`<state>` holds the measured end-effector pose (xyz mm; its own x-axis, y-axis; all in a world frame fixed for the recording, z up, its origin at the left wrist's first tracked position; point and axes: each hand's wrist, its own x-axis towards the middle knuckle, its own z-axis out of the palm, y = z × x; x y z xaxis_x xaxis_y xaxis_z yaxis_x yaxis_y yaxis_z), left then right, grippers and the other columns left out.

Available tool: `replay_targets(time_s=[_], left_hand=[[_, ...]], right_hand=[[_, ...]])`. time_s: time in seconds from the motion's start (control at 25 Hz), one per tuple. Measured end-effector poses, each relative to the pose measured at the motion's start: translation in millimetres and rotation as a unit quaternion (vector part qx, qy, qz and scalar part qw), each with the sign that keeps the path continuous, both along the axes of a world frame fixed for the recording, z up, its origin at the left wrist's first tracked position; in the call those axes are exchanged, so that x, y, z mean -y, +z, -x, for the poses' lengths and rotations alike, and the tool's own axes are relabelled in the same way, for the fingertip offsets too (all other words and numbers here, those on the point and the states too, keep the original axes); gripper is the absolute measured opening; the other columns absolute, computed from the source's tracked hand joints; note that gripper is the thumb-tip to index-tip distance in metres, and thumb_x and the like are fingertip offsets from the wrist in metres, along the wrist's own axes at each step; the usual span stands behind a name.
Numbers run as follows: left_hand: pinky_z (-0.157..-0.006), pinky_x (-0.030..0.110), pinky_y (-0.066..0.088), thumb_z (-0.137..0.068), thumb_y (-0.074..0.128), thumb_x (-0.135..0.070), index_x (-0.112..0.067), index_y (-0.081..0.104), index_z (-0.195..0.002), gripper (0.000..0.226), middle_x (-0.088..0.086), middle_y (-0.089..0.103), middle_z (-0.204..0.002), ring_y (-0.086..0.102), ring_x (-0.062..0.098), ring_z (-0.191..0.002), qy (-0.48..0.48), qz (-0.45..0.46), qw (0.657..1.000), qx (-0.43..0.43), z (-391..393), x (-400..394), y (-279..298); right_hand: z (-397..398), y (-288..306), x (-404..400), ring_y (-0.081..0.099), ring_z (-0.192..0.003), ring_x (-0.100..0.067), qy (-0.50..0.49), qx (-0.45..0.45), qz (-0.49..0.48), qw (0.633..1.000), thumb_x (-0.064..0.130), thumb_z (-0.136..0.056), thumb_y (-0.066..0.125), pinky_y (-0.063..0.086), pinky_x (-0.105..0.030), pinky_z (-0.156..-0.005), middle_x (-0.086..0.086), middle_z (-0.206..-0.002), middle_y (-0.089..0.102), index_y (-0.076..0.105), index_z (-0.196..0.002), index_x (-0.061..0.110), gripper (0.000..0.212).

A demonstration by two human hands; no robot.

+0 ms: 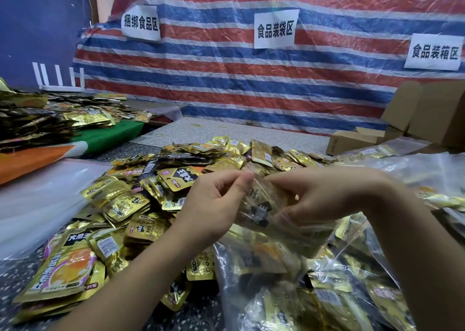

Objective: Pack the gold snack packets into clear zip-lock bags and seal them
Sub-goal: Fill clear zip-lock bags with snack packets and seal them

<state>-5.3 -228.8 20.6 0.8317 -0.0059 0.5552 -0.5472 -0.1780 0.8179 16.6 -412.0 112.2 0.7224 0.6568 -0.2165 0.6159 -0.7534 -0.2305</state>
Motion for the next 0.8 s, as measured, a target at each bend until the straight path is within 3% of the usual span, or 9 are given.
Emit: replay_targets(time_s=[0.12,0.24,0.32,0.44,0.52,0.6,0.8], left_hand=[[-0.051,0.019,0.05,-0.095,0.054,-0.036,-0.021,0.075,-0.08,0.03,-0.009,0.07,-0.067,0.064,0.005,-0.055,0.045,0.004,0.999,0.014,-0.9,-1.5,0.8],[-0.048,0.034,0.052,-0.101,0.05,-0.03,-0.016,0.07,-0.082,0.031,-0.003,0.073,-0.076,0.069,0.015,-0.054,0.057,0.042,0.998,0.002,-1.5,-2.9,3.2],[-0.049,0.041,0.055,-0.102,0.049,-0.029,-0.016,0.07,-0.081,0.032,0.0,0.074,-0.077,0.07,0.02,-0.055,0.06,0.069,0.996,0.007,-1.6,-4.3,4.5],[-0.04,0.033,0.053,-0.101,0.05,-0.03,-0.022,0.071,-0.078,0.032,0.004,0.074,-0.076,0.07,0.023,-0.055,0.051,0.119,0.992,-0.005,0.0,-4.6,8.7],[-0.041,0.026,0.05,-0.102,0.048,-0.03,-0.02,0.069,-0.082,0.031,0.005,0.074,-0.076,0.07,0.023,-0.053,0.046,0.142,0.989,-0.015,1.2,-6.1,14.3],[-0.047,0.026,0.054,-0.102,0.047,-0.03,-0.016,0.068,-0.087,0.029,0.006,0.073,-0.075,0.069,0.025,-0.053,0.051,0.133,0.99,0.003,0.6,-9.9,23.4],[-0.048,0.026,0.053,-0.102,0.045,-0.031,-0.012,0.065,-0.09,0.031,0.008,0.071,-0.069,0.068,0.026,-0.053,0.043,0.091,0.993,0.068,3.2,-7.5,55.0]], right_hand=[[-2.9,-1.9,-1.0,0.06,-0.074,-0.006,0.014,0.022,-0.062,0.998,0.038,-0.094,0.063,0.051,-0.031,-0.07,0.008,-0.084,0.064,0.06,-0.093,0.035,0.004],[-2.1,1.2,0.8,0.061,-0.071,0.003,-0.039,-0.001,-0.105,0.994,0.07,-0.085,0.04,0.049,-0.025,-0.072,0.01,-0.081,0.069,0.067,-0.091,0.029,0.049],[0.4,0.8,2.9,0.063,-0.076,0.004,-0.045,-0.036,-0.078,0.995,0.08,-0.074,0.036,0.049,-0.027,-0.076,0.015,-0.085,0.07,0.068,-0.089,0.033,0.059],[-2.1,0.3,7.2,0.064,-0.076,-0.011,-0.006,0.04,-0.027,0.999,0.052,-0.089,0.06,0.052,-0.034,-0.071,0.002,-0.089,0.071,0.068,-0.091,0.022,0.031],[-3.3,4.0,11.5,0.062,-0.067,-0.007,-0.013,0.087,-0.109,0.99,0.031,-0.093,0.063,0.049,-0.024,-0.062,0.004,-0.079,0.07,0.066,-0.082,0.02,0.016],[-2.2,10.5,17.8,0.062,-0.063,-0.001,-0.014,0.094,-0.209,0.973,0.028,-0.092,0.064,0.048,-0.017,-0.061,0.009,-0.072,0.07,0.067,-0.078,0.022,0.015],[-4.2,23.6,37.1,0.066,-0.066,-0.013,0.041,0.048,-0.37,0.927,0.031,-0.085,0.064,0.052,-0.021,-0.064,-0.003,-0.071,0.07,0.074,-0.085,0.014,0.02]])
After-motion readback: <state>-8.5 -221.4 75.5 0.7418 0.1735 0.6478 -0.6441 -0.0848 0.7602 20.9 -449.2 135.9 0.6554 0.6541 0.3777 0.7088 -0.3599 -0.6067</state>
